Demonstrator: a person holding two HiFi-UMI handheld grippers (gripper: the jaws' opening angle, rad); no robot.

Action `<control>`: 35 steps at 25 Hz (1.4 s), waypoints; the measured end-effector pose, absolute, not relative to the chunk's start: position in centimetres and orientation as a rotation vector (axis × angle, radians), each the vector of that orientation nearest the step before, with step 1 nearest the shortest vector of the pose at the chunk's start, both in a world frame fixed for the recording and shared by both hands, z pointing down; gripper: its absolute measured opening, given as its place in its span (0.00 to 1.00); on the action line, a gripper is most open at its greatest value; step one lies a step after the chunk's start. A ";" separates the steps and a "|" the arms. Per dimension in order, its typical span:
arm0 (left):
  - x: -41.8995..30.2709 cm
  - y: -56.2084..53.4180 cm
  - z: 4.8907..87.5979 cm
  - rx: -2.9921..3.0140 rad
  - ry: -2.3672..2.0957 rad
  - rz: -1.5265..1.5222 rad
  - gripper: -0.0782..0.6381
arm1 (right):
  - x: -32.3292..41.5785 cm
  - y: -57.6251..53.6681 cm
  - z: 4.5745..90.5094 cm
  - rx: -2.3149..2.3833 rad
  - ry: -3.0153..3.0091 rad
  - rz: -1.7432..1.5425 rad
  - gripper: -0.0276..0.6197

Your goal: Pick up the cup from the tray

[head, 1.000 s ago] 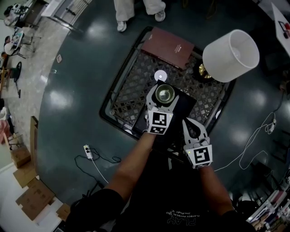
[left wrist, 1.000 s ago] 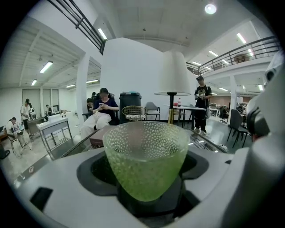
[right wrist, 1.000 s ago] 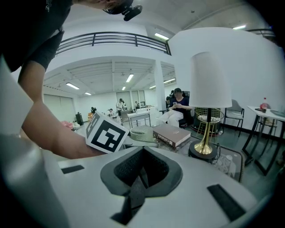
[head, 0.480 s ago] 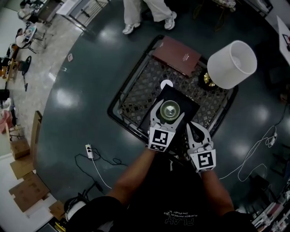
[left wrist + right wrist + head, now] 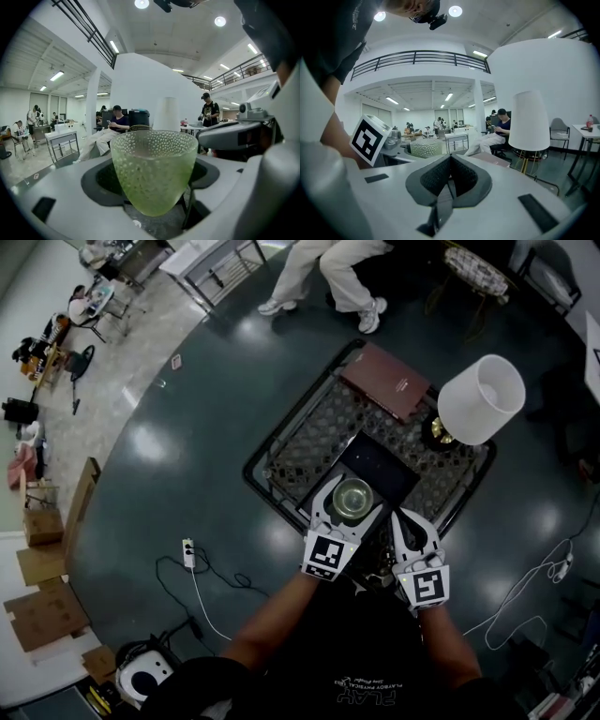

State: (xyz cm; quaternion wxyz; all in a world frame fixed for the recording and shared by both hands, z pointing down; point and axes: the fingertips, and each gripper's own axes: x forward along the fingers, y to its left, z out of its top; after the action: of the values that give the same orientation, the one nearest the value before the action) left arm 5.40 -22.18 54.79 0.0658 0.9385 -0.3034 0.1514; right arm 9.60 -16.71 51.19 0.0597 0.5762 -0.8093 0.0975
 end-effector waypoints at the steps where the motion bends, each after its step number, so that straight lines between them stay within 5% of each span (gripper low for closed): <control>1: 5.3 -21.8 54.2 2.834 -0.918 0.447 0.65 | 9.5 -16.5 50.8 1.744 -2.458 0.290 0.04; 35: 4.9 -14.7 46.7 2.909 -0.999 0.346 0.65 | 9.1 -13.3 44.6 1.667 -2.519 0.136 0.04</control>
State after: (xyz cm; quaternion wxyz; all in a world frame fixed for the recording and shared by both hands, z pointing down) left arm 4.86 -14.71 46.71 0.0233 0.9396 -0.3226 0.1119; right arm 9.09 -13.33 44.57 0.0587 0.5504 -0.8316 0.0449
